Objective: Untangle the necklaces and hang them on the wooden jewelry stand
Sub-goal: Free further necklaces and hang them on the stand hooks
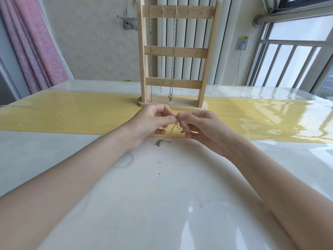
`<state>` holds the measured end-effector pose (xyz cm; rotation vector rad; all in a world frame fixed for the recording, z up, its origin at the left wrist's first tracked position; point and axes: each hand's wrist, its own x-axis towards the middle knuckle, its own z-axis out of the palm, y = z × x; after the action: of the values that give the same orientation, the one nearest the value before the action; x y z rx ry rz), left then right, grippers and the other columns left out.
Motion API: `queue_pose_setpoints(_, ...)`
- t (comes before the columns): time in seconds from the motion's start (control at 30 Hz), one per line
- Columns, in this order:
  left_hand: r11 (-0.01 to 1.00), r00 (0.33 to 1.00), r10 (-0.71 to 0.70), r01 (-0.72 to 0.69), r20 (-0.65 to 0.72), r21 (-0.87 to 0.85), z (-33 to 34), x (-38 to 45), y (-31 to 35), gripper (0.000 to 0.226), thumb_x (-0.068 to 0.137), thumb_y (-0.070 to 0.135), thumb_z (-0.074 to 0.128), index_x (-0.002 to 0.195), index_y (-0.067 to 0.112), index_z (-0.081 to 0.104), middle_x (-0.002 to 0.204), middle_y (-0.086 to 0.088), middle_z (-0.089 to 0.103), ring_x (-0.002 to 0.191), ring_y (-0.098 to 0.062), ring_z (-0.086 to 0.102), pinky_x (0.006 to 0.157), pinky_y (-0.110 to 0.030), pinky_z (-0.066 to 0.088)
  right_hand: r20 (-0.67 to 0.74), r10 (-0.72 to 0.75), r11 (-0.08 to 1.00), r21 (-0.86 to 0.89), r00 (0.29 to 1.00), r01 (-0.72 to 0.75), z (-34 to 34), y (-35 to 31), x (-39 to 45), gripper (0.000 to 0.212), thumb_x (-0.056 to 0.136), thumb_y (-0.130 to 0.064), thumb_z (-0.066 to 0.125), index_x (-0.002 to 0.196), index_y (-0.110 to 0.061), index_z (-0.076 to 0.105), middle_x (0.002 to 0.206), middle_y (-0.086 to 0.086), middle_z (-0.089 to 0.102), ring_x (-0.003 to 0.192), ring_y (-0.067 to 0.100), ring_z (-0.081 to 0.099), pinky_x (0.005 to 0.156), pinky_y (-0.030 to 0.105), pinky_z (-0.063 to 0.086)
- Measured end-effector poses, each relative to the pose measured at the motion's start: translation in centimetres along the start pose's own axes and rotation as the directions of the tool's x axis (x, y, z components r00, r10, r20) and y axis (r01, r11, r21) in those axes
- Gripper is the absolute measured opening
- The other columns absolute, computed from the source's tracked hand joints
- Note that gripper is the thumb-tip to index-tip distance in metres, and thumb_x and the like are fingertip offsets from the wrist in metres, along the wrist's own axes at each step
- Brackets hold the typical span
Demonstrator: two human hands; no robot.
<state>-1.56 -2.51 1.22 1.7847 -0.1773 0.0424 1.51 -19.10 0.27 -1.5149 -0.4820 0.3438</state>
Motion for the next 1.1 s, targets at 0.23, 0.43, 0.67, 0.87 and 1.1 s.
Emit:
queue_pose_setpoints(0.23,0.972,0.99,-0.117,0.129,0.072,-0.195,-0.2,0.1,0.2,0.01,0.085,0.015,0.063,0.076,0.018,0.061,0.062,0.009,0.054,0.054,-0.002,0.049,0.05,-0.015,0.044,-0.008,-0.001,1.0,0.025,1.0,0.001,-0.5,0.0,0.1,0.013,0.078,-0.015,0.069,0.076,-0.003,0.065,0.058,-0.001,0.056,0.056,0.01,0.047,0.058,0.018,0.04)
queue_pose_setpoints(0.43,1.0,0.998,-0.016,0.015,-0.065,-0.02,0.2,0.2,0.0,0.015,0.086,0.015,0.065,0.073,0.017,0.058,0.063,0.008,0.049,0.058,-0.004,0.046,0.053,-0.015,0.045,-0.068,-0.013,0.999,-0.031,0.998,0.011,0.0,-0.1,0.1,0.023,0.086,-0.007,0.064,0.064,-0.006,0.056,0.053,0.001,0.047,0.053,0.01,0.043,0.054,0.019,0.038)
queue_pose_setpoints(0.67,0.957,0.998,-0.069,0.064,-0.009,-0.283,0.8,0.3,0.6,0.022,0.088,0.011,0.058,0.069,0.021,0.054,0.065,0.008,0.048,0.054,-0.004,0.044,0.051,-0.014,0.044,-0.003,0.012,0.999,0.047,1.0,-0.012,0.4,-0.4,0.0,0.029,0.09,-0.004,0.055,0.062,-0.01,0.048,0.061,0.001,0.04,0.057,0.013,0.037,0.055,0.02,0.037)
queue_pose_setpoints(0.87,0.896,0.993,-0.115,0.105,0.003,-0.431,0.7,0.4,0.6,0.019,0.09,0.01,0.055,0.073,0.019,0.056,0.068,0.004,0.059,0.061,-0.009,0.058,0.06,-0.018,0.052,0.035,0.013,0.993,-0.117,0.999,-0.009,0.7,-0.1,-0.1,0.025,0.09,-0.005,0.057,0.067,-0.01,0.05,0.06,0.002,0.043,0.058,0.014,0.038,0.056,0.023,0.036)
queue_pose_setpoints(1.1,0.967,0.997,-0.074,0.066,-0.024,-0.247,1.1,0.2,0.2,0.014,0.09,0.005,0.057,0.077,0.009,0.055,0.072,-0.003,0.062,0.063,-0.01,0.063,0.061,-0.018,0.054,-0.053,0.05,0.991,0.127,0.997,-0.043,0.1,-0.4,0.0,0.015,0.09,-0.002,0.055,0.076,-0.007,0.057,0.074,0.001,0.056,0.06,0.013,0.046,0.059,0.024,0.04)
